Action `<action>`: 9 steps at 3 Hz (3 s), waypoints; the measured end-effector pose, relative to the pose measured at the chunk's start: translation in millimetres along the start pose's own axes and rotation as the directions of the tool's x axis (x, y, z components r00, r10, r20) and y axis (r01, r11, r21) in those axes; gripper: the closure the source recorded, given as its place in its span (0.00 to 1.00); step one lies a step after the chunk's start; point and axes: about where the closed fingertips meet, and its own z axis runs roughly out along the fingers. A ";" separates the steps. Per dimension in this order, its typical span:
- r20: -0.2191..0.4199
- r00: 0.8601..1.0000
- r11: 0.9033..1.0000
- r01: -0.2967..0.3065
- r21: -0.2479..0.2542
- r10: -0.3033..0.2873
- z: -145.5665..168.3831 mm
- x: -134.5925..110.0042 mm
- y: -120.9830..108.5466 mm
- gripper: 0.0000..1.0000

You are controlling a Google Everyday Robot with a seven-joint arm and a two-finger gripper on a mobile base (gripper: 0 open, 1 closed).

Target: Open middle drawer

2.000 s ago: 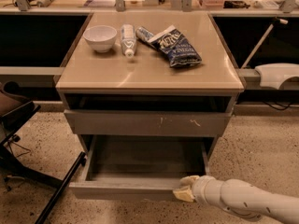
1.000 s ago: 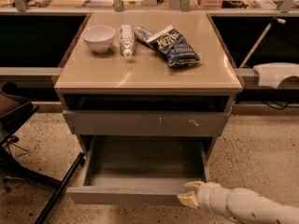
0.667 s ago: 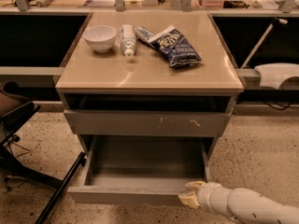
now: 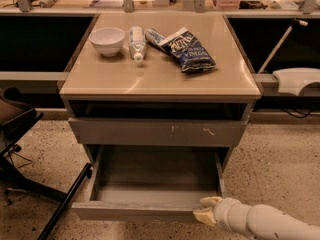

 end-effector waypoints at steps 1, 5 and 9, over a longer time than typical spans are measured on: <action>-0.004 1.000 1.000 -0.013 0.004 0.013 -11.7 11.3 1.7 1.00; -0.047 0.991 0.991 -0.129 -0.019 0.128 -103.6 129.7 30.5 0.81; -0.047 0.991 0.991 -0.129 -0.019 0.128 -103.6 129.6 30.5 0.00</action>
Offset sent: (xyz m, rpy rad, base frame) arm -0.2305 -0.1694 -0.0275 0.0335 0.1337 -0.2049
